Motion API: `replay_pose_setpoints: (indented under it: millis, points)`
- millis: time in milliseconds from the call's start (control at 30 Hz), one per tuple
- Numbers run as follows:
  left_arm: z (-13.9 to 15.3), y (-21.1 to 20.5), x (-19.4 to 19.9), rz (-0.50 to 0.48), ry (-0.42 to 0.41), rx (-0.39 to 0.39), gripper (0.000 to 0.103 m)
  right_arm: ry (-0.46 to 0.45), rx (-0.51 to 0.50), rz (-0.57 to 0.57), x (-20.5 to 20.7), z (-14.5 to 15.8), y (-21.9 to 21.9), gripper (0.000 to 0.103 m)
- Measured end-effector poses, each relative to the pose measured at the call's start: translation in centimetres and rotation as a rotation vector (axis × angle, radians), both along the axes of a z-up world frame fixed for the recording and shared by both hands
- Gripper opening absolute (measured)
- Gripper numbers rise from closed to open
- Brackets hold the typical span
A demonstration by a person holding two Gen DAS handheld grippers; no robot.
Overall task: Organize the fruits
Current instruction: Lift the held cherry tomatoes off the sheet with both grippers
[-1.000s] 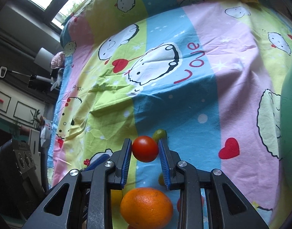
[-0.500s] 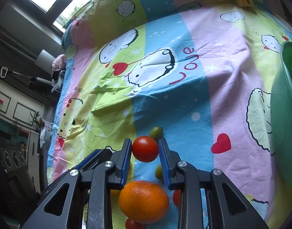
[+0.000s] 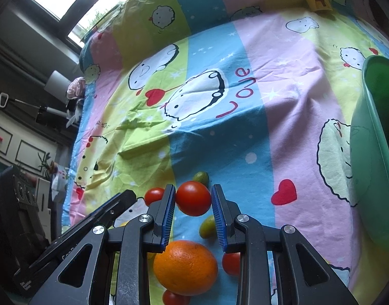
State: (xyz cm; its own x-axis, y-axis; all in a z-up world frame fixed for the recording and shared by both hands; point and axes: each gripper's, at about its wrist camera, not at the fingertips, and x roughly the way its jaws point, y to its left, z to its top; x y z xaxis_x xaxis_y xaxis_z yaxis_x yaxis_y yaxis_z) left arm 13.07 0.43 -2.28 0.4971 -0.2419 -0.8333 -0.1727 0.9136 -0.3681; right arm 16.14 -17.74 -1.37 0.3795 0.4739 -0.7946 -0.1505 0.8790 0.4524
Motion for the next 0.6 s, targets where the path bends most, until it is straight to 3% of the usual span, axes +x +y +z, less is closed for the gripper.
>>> replay_pose_setpoints:
  millis: [267, 433, 600]
  points:
    - [-1.1, -2.8, 2.3, -0.091, 0.097, 0.108, 0.026, -0.006, 0.024, -0.020, 0.1, 0.5, -1.3, 0.031]
    - [-1.6, -3.0, 2.2, -0.111, 0.125, 0.089, 0.034, -0.011, 0.052, -0.043, 0.1, 0.9, -2.4, 0.031]
    - [-2.1, -3.5, 2.2, -0.099, 0.126, 0.109, 0.032, -0.012, 0.064, -0.052, -0.1, 1.0, -2.8, 0.031]
